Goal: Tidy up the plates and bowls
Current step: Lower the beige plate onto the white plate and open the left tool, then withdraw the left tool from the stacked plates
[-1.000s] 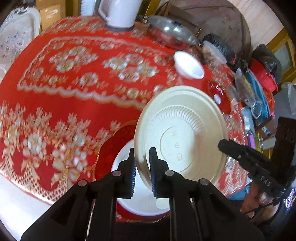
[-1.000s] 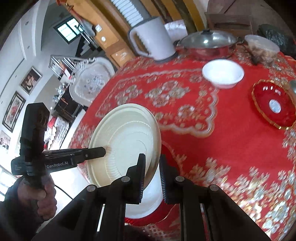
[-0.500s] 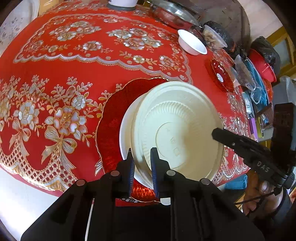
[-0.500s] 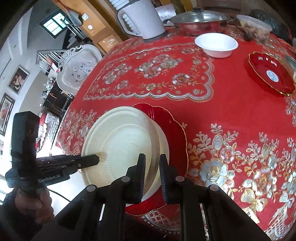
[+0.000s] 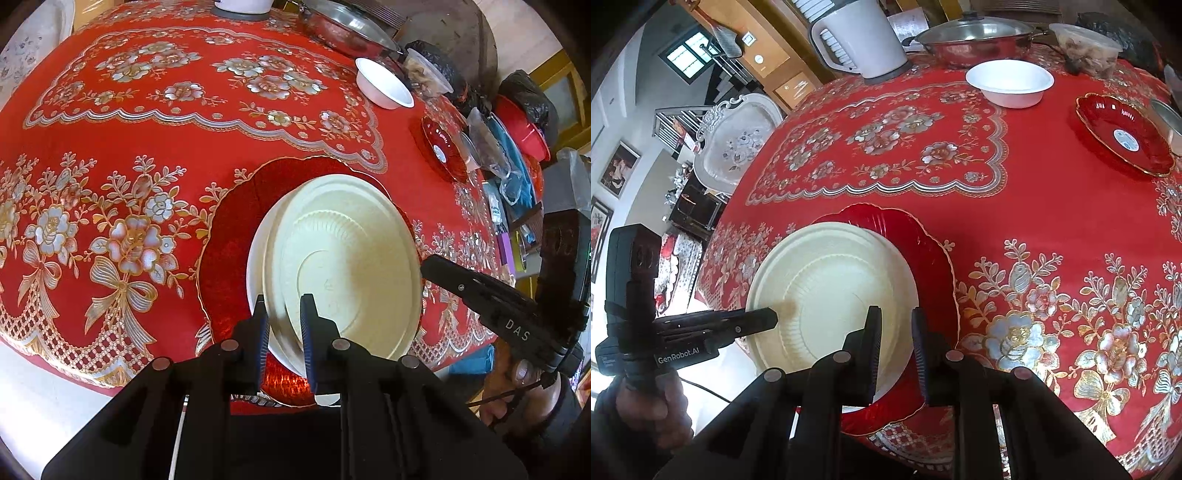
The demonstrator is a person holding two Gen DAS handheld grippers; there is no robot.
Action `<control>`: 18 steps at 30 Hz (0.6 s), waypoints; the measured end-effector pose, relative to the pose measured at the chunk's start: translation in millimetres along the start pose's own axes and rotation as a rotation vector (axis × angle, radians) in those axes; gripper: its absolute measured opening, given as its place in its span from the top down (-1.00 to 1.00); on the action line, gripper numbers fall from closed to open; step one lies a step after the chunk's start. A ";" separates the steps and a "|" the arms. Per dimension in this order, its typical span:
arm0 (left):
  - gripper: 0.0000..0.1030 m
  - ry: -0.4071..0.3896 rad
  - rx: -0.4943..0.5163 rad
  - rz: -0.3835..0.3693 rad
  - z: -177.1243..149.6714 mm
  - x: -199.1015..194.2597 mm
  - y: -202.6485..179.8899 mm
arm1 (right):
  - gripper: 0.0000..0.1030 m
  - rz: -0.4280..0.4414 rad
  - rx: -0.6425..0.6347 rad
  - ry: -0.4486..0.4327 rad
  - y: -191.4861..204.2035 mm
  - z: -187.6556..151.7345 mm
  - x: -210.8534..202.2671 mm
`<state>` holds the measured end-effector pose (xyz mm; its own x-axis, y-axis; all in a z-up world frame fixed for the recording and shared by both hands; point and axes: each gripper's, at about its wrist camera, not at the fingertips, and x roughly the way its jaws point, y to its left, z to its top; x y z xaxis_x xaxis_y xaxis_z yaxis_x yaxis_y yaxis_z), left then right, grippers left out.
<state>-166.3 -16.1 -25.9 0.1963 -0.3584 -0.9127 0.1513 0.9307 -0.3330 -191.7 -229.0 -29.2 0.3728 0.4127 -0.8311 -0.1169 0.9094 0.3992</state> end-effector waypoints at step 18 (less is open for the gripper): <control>0.60 -0.090 -0.088 0.022 9.4 -14.9 17.9 | 0.63 -0.001 0.000 -0.028 -2.9 0.8 -7.7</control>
<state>-157.4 5.2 -16.1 0.2854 -0.3392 -0.8964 0.0611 0.9398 -0.3362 -193.4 -234.8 -23.7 0.3988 0.4100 -0.8203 -0.1166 0.9099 0.3981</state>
